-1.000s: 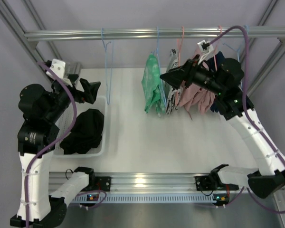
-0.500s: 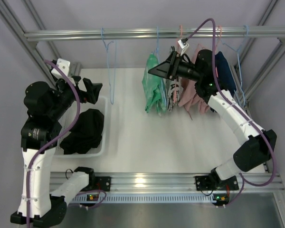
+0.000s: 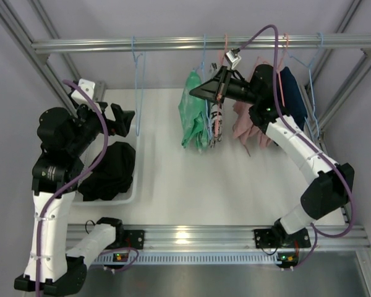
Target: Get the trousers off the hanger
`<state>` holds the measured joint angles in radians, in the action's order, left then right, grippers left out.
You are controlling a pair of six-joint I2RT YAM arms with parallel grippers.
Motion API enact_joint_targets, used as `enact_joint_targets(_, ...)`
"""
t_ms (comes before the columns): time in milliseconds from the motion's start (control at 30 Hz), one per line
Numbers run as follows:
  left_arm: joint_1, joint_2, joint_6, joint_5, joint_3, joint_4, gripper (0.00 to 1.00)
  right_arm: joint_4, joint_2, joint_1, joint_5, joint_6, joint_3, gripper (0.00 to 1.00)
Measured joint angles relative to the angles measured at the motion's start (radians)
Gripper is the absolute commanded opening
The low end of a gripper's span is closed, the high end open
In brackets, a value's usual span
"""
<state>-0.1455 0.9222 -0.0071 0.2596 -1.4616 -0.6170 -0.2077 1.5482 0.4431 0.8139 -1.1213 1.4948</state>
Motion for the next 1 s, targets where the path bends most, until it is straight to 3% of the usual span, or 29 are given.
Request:
enact_joint_targets(667,0.0,-0.014,-0.047,0.013,0.034,0.049,0.99,0.097,-0.111,-0.001,-0.113,0.107,0.0,0.0)
enact_joint_targets(1000,0.0,-0.053,-0.046,0.048,0.092,0.154,0.99,0.084,-0.114,0.002,-0.099,0.069,0.067,0.0)
